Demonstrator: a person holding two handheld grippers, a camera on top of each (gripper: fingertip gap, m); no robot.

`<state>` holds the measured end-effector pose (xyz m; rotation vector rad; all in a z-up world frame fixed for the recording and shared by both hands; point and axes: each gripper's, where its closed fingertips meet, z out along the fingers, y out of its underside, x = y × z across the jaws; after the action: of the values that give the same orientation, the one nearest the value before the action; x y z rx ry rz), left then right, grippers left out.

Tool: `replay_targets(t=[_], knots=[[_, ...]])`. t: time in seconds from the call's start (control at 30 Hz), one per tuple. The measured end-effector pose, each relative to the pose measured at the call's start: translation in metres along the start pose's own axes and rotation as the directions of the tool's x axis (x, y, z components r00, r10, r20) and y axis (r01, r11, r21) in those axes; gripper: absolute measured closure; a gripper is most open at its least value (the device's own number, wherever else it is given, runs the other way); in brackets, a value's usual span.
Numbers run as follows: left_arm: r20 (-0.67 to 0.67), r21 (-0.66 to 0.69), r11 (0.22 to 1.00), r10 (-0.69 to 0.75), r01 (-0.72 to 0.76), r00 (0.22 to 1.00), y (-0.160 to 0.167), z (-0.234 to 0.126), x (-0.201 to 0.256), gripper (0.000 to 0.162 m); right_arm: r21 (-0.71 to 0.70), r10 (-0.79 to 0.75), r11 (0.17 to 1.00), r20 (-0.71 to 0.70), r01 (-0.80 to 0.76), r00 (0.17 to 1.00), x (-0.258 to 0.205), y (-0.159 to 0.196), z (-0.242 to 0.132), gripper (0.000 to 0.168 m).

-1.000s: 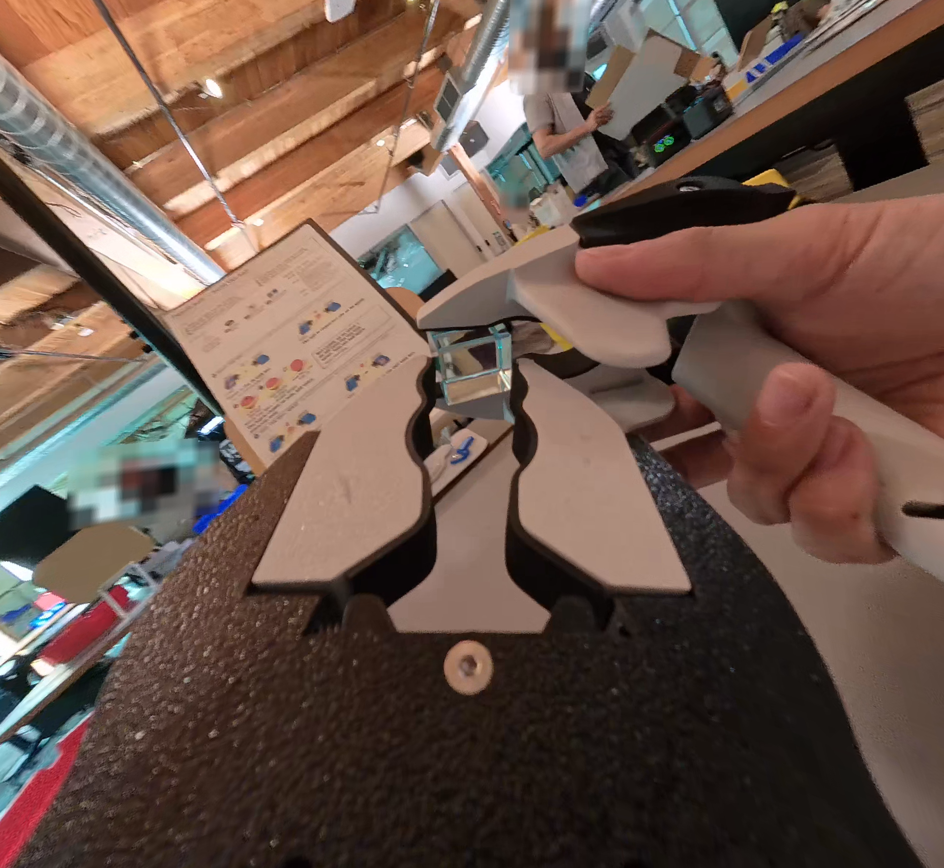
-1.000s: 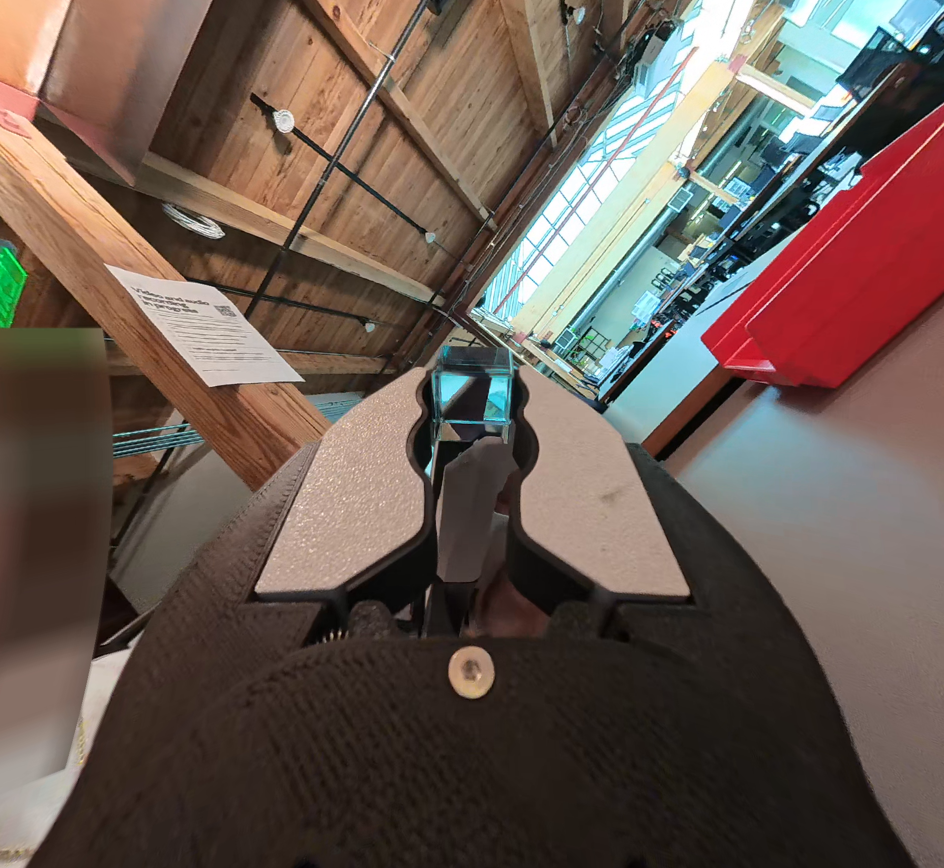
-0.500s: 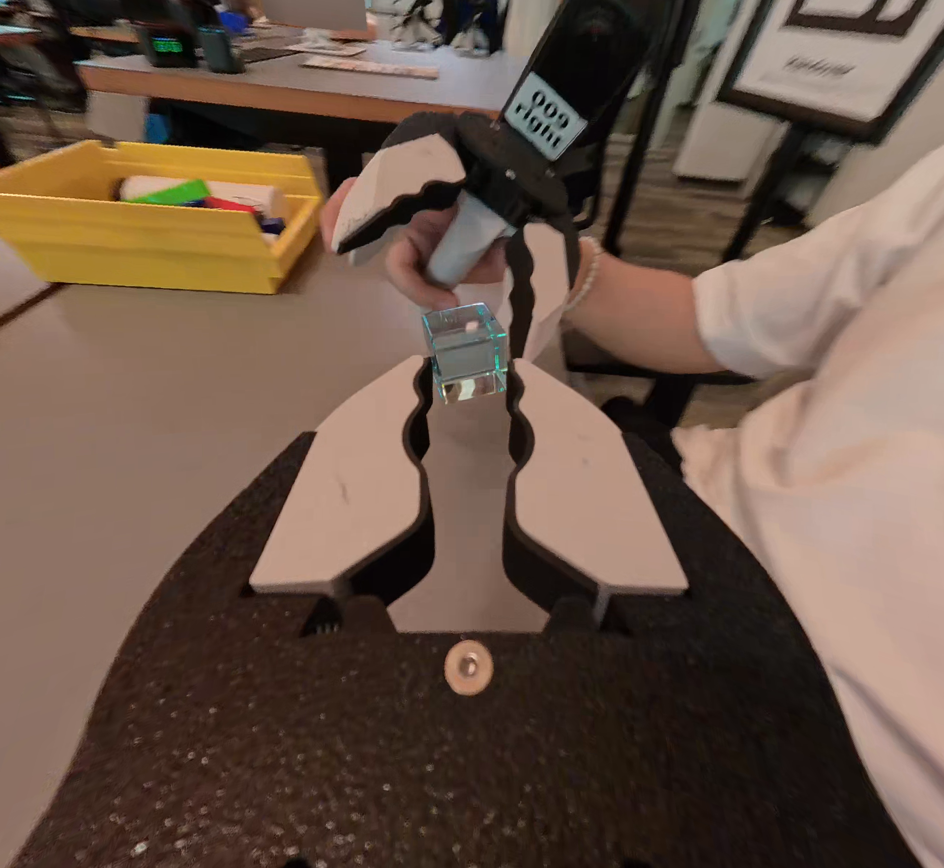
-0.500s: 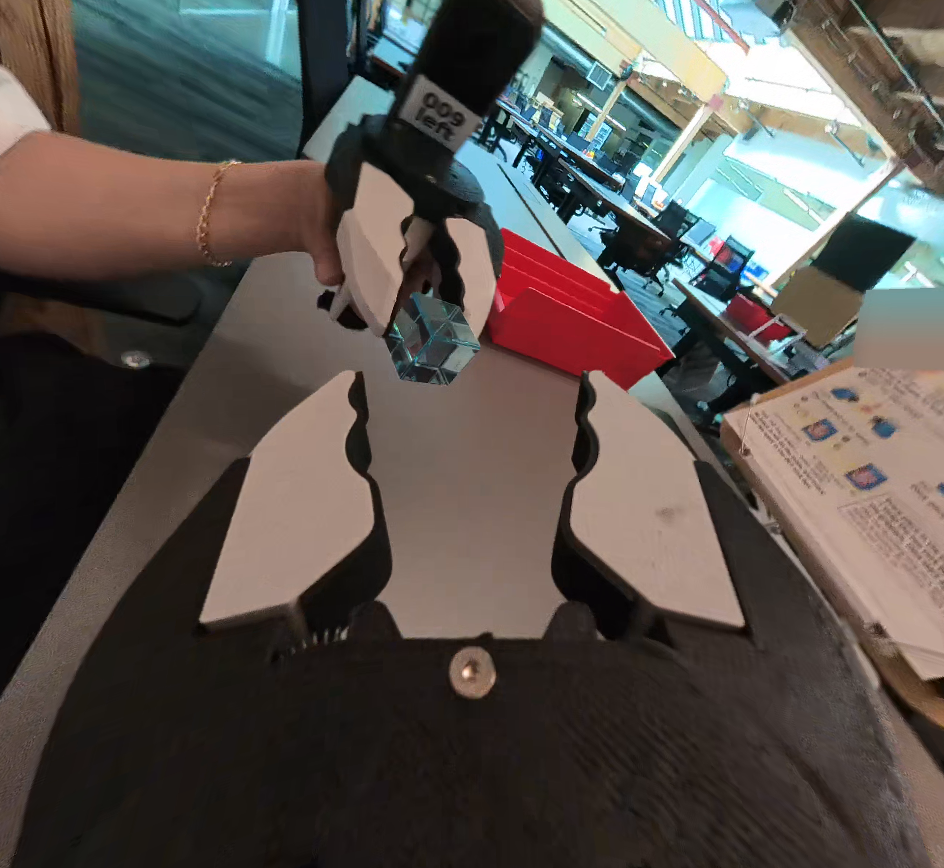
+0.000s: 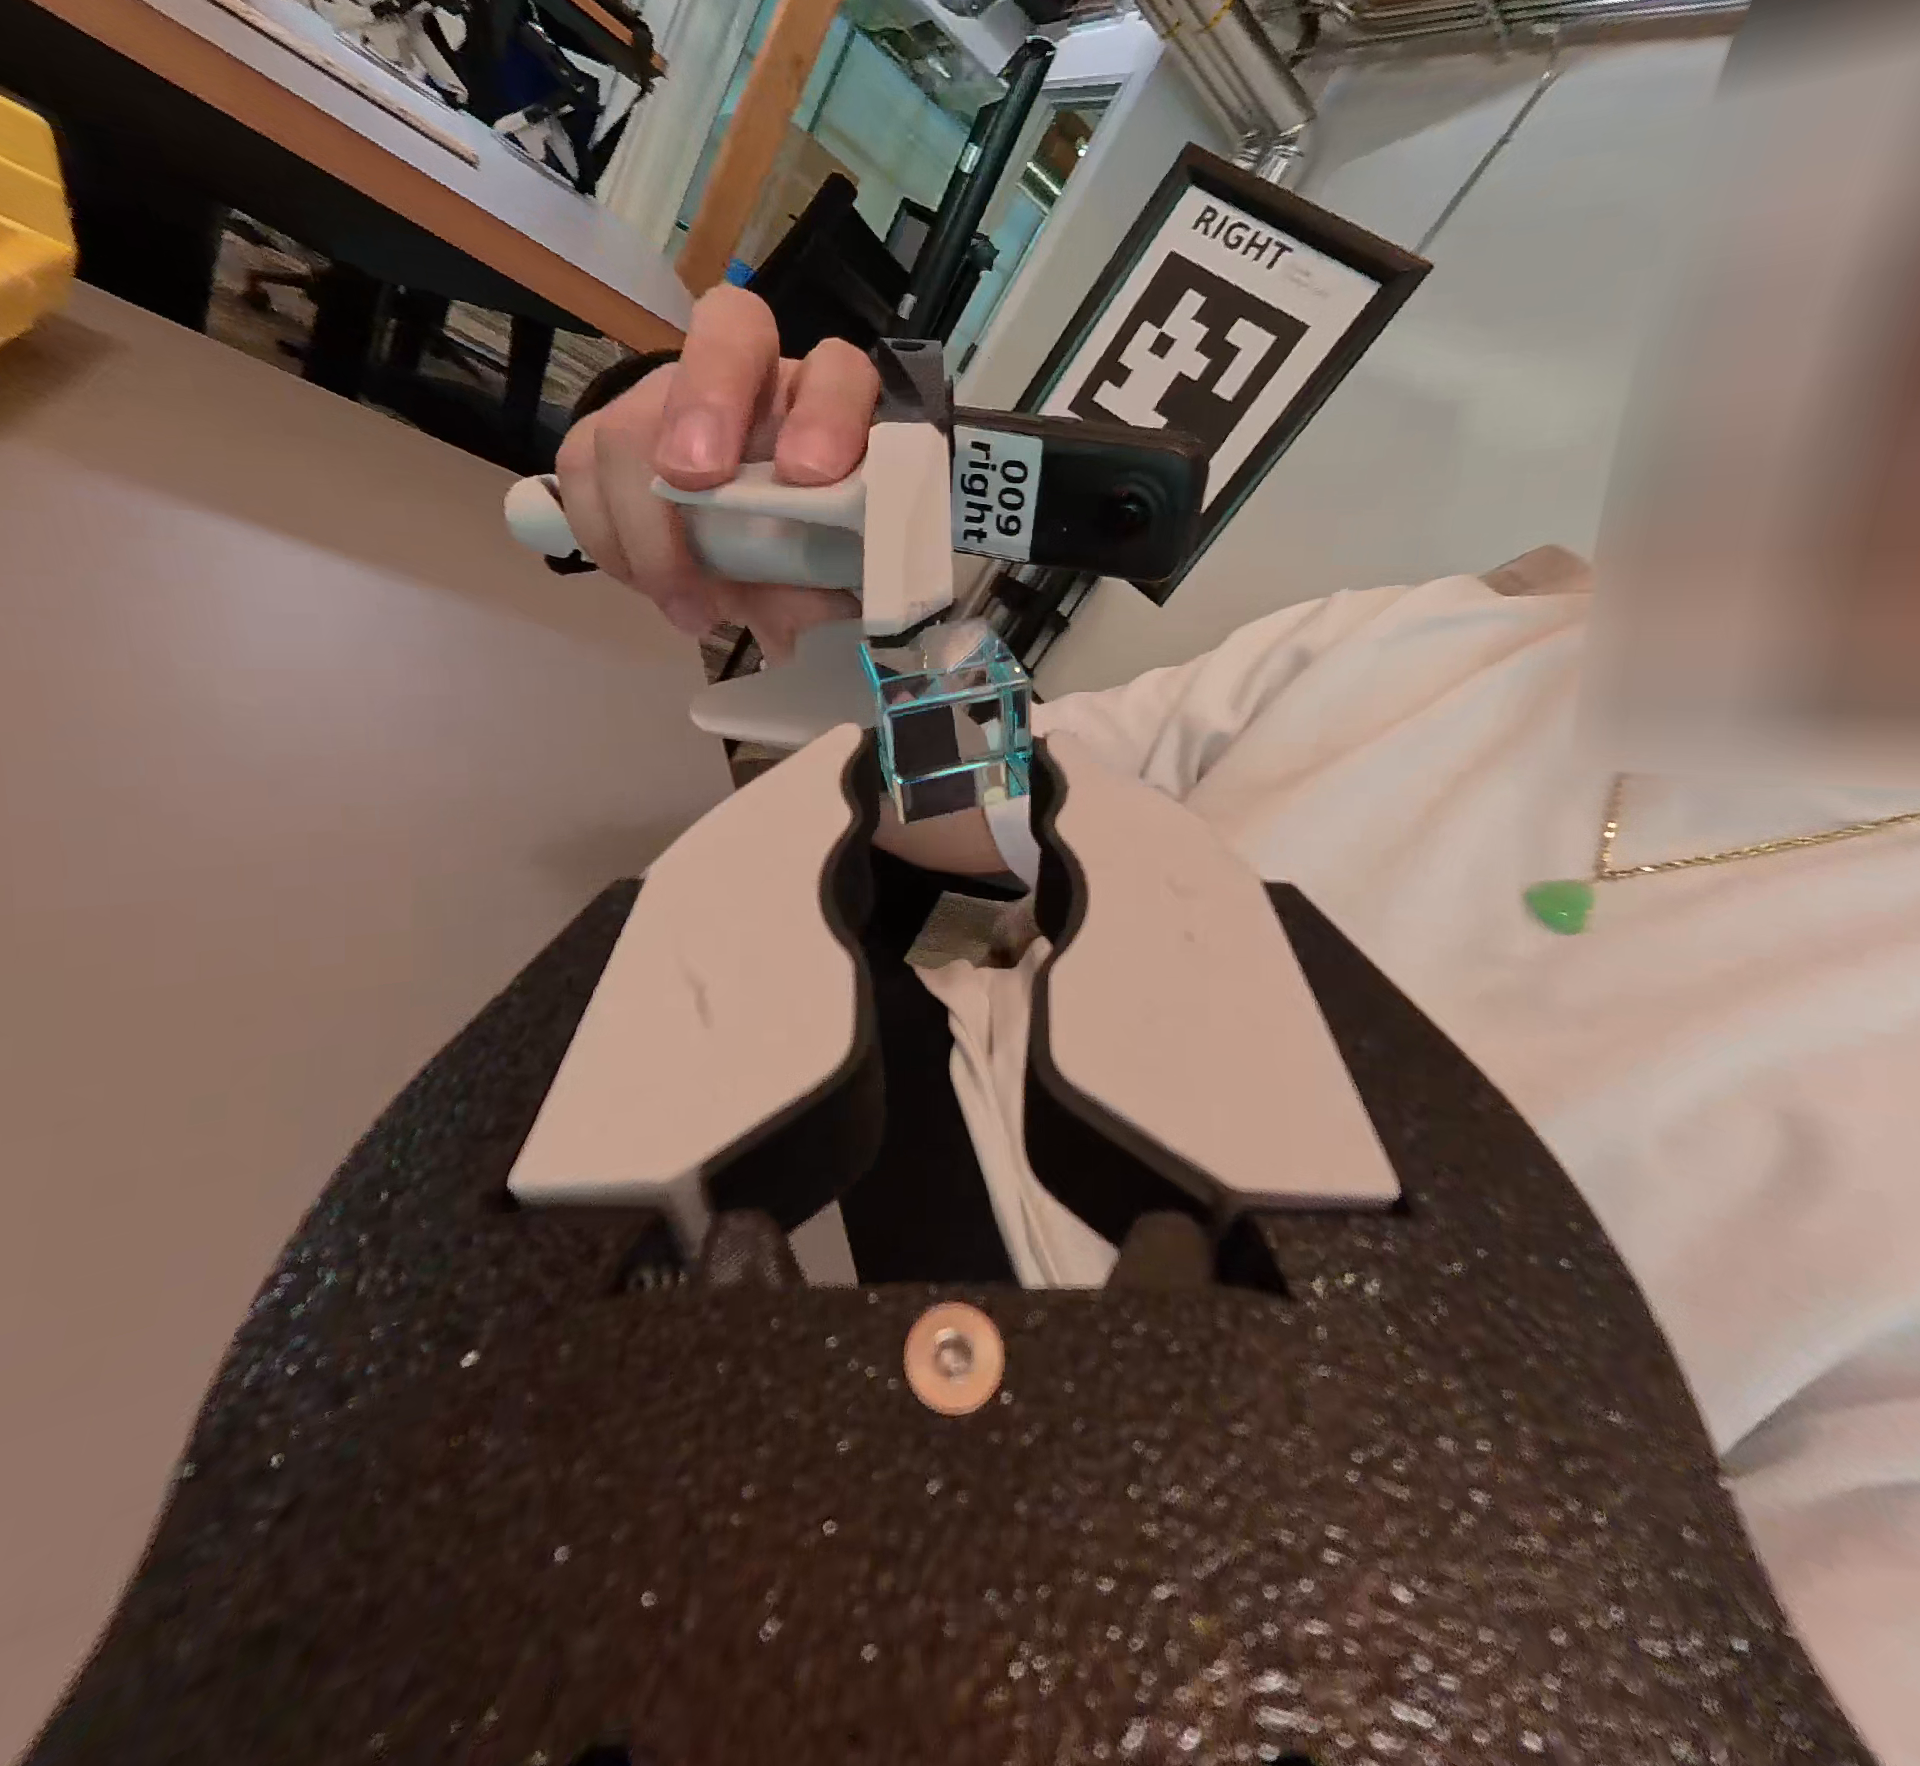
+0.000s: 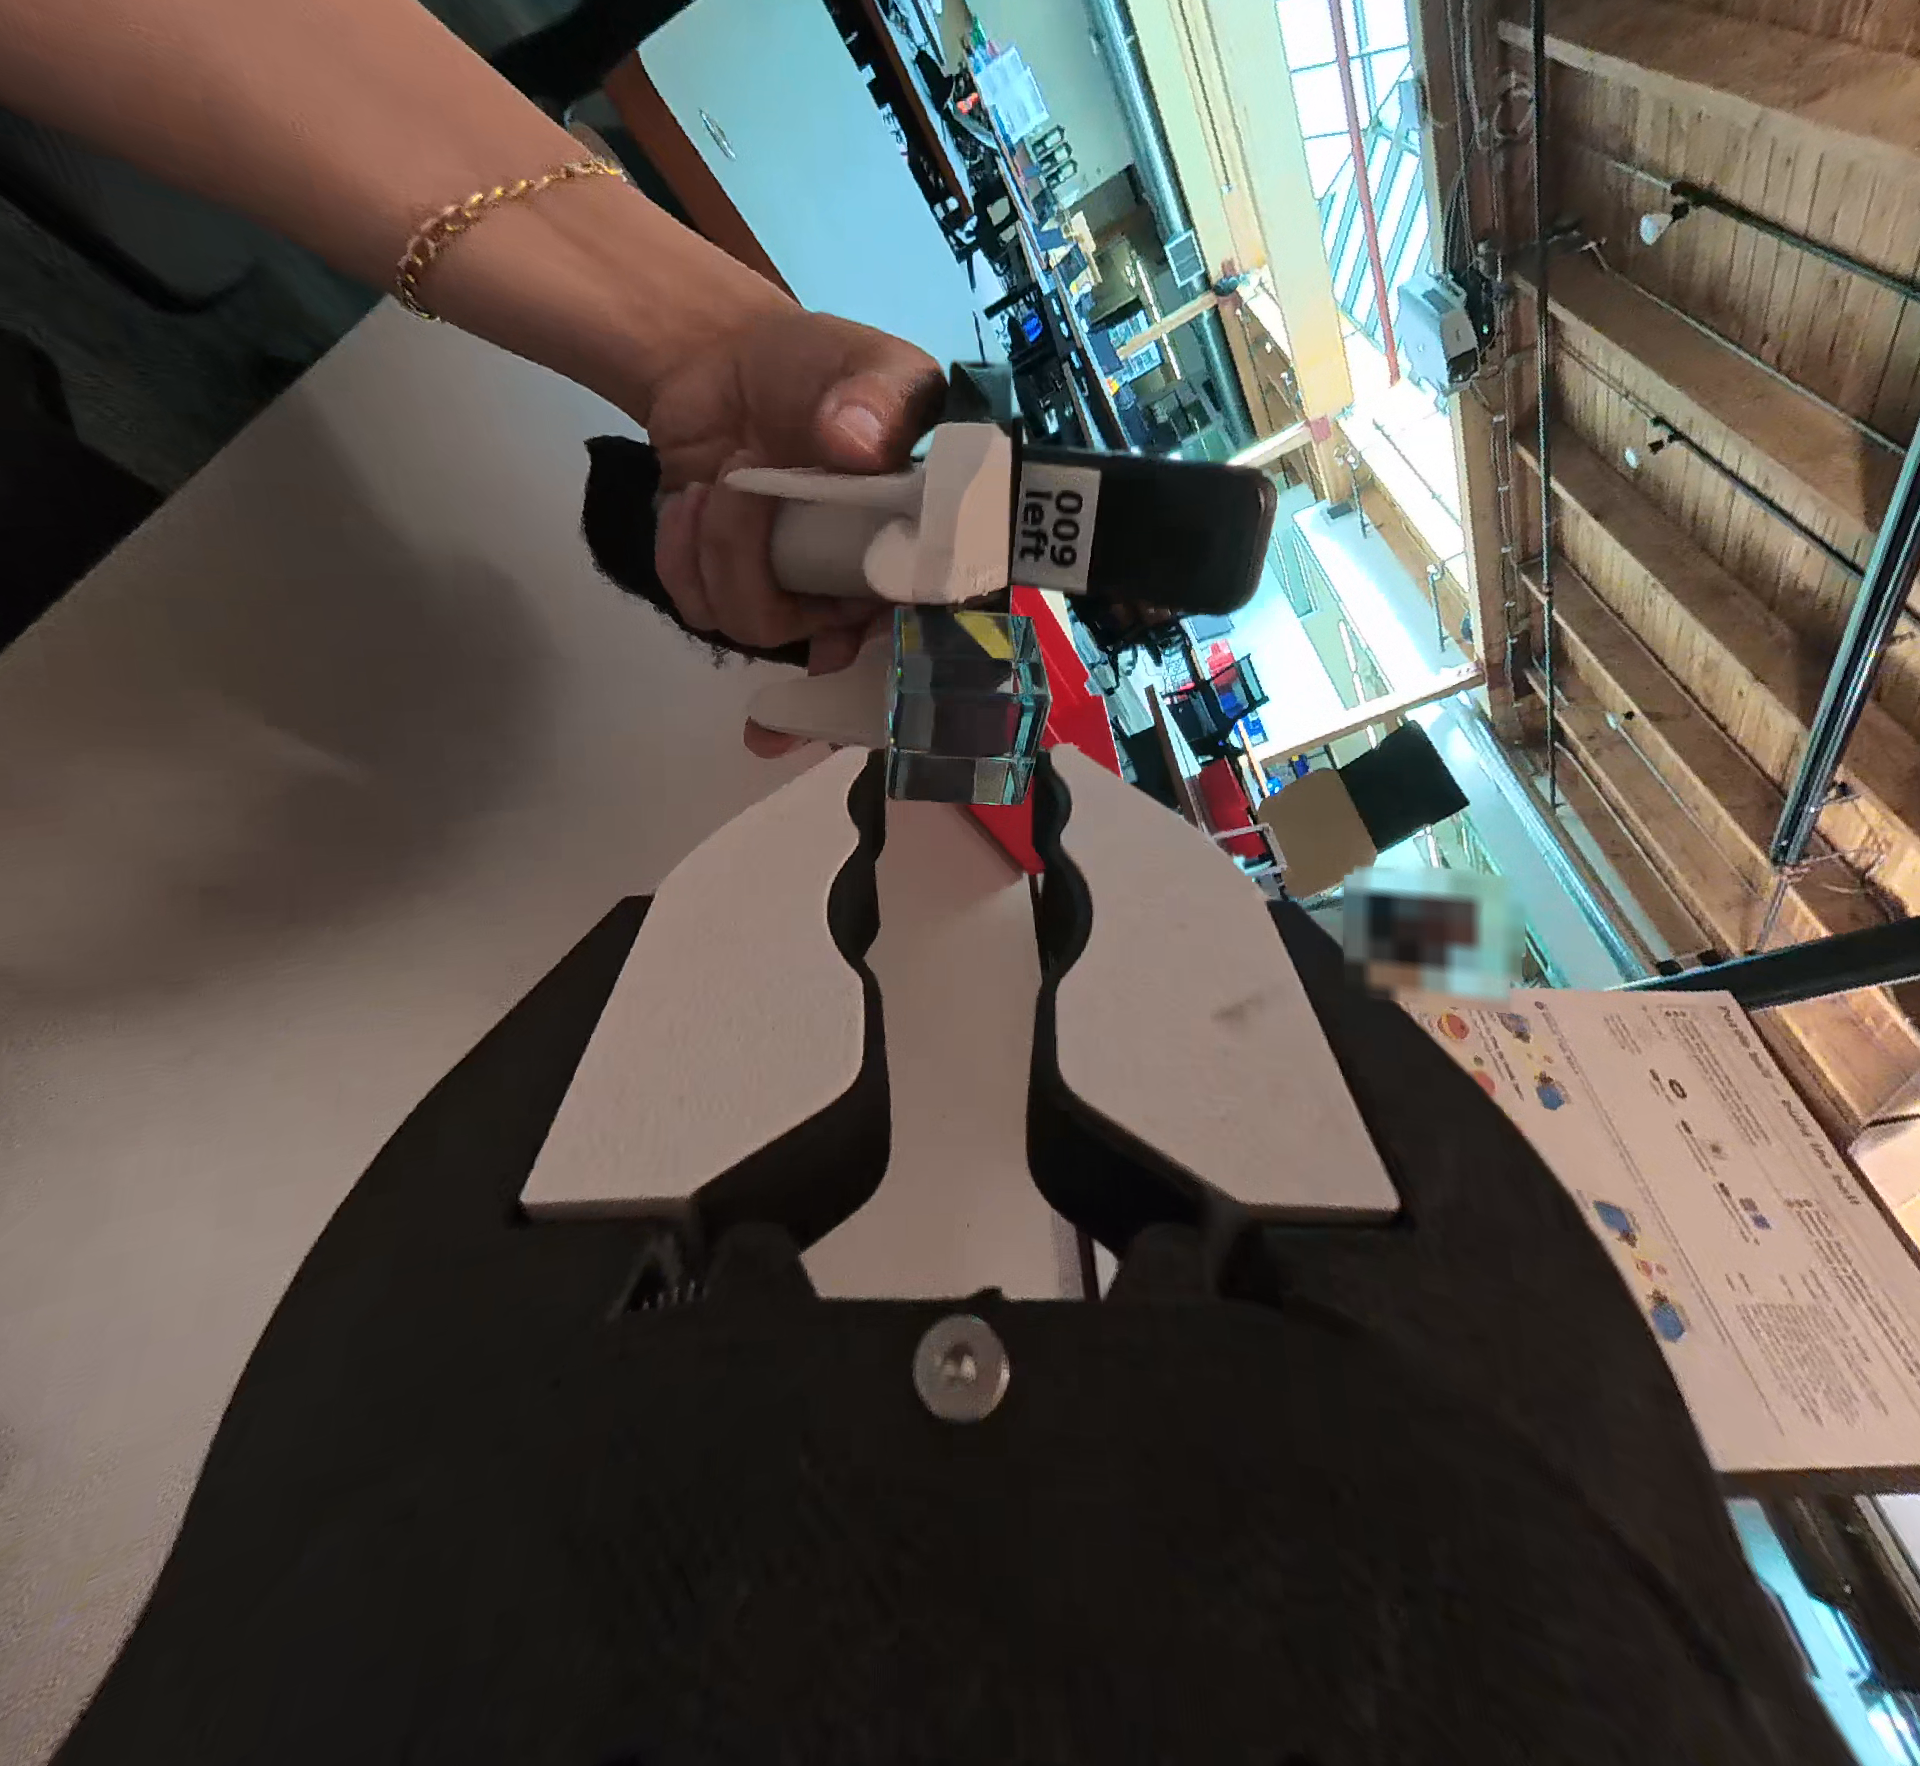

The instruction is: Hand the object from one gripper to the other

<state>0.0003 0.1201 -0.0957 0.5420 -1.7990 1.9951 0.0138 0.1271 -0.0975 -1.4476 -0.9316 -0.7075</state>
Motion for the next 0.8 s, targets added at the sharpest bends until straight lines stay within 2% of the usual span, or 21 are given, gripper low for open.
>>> replay_targets(t=[0.37,0.47,0.53,0.63,0.7,0.8], knots=[[-0.05,0.01,0.995,-0.1,0.101,0.994,0.002,-0.006,-0.003,0.135,-0.018,-0.053,0.998,-0.014,0.053,0.998,-0.003,0.001,0.007,0.139],[-0.019,0.035,0.993,-0.109,0.11,0.994,0.0,-0.009,-0.01,0.135,-0.074,-0.037,0.997,-0.018,0.036,0.999,-0.001,0.009,0.009,0.14],[0.059,0.085,0.993,-0.09,0.085,0.994,-0.006,-0.013,-0.019,0.137,-0.161,-0.027,0.987,-0.058,0.018,0.998,0.006,0.019,0.01,0.141],[0.29,0.097,0.995,-0.034,0.006,0.956,-0.011,-0.023,-0.044,0.137,-0.355,-0.122,0.931,-0.082,0.085,0.989,0.014,0.041,0.009,0.142],[0.421,0.052,0.997,0.037,-0.065,0.906,-0.012,-0.028,-0.054,0.135,-0.438,-0.147,0.894,-0.092,0.093,0.985,0.018,0.051,0.007,0.142],[0.609,-0.002,0.99,0.115,-0.144,0.785,-0.02,-0.032,-0.065,0.121,-0.525,-0.194,0.844,-0.103,0.112,0.976,0.022,0.062,0.006,0.142]])
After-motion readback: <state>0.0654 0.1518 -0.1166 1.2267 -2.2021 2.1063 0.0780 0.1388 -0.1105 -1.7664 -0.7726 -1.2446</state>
